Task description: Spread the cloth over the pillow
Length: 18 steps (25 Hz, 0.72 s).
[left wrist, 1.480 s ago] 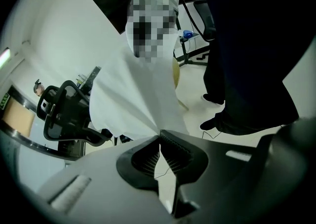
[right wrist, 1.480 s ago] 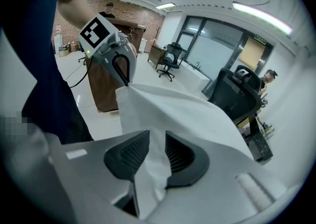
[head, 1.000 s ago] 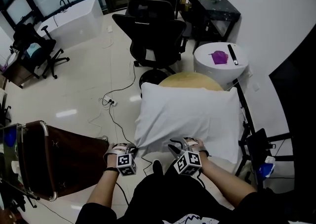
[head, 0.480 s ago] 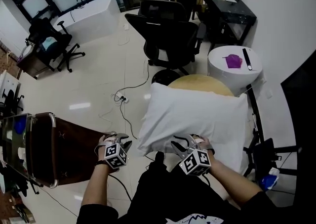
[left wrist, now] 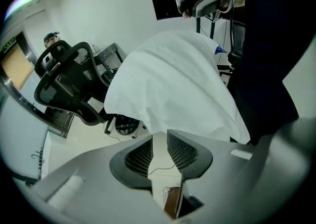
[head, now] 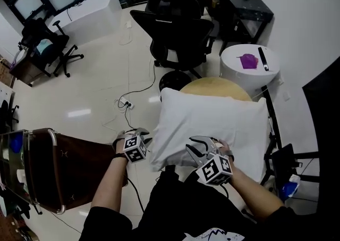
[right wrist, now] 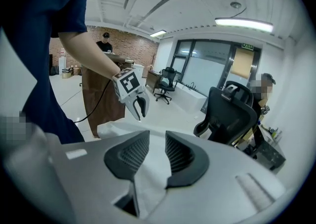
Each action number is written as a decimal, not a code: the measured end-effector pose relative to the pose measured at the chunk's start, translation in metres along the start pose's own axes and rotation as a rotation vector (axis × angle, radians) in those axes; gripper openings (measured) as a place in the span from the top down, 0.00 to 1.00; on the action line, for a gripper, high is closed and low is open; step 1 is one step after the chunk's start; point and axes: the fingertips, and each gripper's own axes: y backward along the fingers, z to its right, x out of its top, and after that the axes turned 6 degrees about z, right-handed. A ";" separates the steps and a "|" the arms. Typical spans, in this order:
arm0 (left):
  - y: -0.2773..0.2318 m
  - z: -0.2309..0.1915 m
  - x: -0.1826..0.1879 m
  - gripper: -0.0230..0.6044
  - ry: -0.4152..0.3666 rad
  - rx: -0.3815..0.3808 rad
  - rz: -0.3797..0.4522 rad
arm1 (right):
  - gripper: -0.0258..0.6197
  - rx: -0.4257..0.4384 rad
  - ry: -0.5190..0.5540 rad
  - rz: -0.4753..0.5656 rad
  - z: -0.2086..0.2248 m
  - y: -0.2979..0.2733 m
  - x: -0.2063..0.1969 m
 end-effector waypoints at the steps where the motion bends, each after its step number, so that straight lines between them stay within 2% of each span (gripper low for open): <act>1: -0.005 -0.002 0.001 0.83 -0.012 -0.011 0.005 | 0.78 -0.006 -0.009 -0.003 0.001 -0.003 0.002; 7: -0.028 -0.019 0.005 0.83 -0.044 -0.057 0.044 | 0.78 -0.044 -0.060 -0.031 0.009 -0.023 0.009; 13: -0.044 -0.017 -0.001 0.84 -0.091 -0.129 0.060 | 0.78 -0.077 -0.115 -0.064 0.013 -0.039 0.008; 18: -0.047 -0.014 -0.003 0.96 -0.128 -0.156 0.086 | 0.78 -0.102 -0.149 -0.087 0.014 -0.045 0.003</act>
